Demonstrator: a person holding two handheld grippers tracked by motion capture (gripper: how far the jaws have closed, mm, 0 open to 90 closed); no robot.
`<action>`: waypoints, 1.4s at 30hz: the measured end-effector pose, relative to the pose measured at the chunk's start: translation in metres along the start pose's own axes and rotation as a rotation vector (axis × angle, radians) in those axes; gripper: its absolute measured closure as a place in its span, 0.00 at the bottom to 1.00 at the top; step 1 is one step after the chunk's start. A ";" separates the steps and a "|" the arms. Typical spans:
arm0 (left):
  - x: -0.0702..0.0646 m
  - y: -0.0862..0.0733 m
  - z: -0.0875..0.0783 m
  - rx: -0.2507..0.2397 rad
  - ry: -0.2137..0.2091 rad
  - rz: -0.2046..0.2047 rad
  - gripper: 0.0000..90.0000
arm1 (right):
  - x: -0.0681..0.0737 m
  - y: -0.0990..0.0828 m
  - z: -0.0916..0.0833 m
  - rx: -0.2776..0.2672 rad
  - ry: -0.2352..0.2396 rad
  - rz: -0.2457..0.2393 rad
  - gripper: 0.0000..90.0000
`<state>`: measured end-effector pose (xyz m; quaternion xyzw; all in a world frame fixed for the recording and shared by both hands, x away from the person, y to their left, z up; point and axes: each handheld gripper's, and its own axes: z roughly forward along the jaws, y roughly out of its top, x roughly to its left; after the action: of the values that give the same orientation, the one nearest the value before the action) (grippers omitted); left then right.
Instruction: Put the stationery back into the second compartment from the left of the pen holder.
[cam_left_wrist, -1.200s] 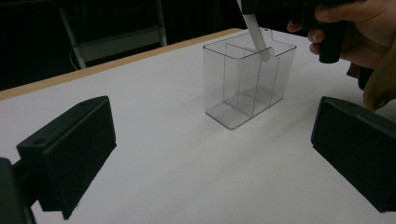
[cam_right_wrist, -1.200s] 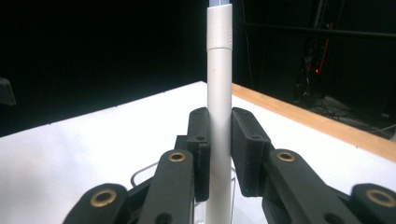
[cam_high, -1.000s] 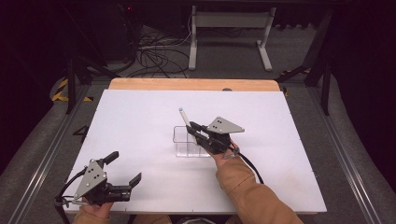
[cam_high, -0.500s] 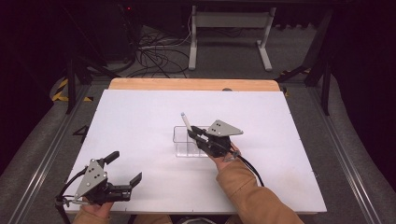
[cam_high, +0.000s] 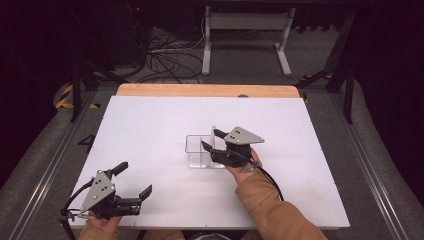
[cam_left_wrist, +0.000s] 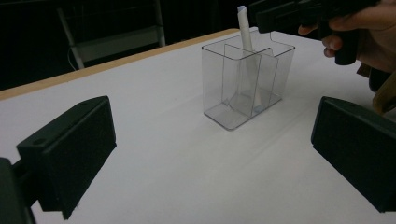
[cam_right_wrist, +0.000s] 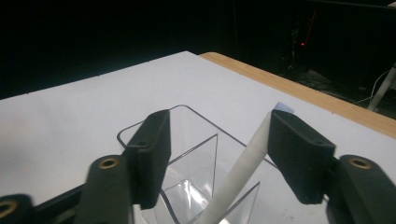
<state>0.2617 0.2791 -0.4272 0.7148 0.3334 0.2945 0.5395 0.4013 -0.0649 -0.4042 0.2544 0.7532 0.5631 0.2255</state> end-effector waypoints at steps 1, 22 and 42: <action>0.000 0.000 0.000 0.000 0.000 -0.001 0.01 | -0.001 0.002 -0.003 0.000 0.000 0.001 0.39; 0.001 0.000 0.000 0.001 0.001 0.006 0.01 | -0.009 0.022 -0.067 -0.019 -0.025 -0.058 0.27; 0.000 0.001 -0.001 -0.001 0.004 0.009 0.01 | -0.031 -0.008 -0.125 0.018 -0.020 -0.033 0.08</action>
<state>0.2612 0.2797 -0.4262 0.7154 0.3311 0.2986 0.5379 0.3461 -0.1780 -0.3773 0.2497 0.7599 0.5502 0.2398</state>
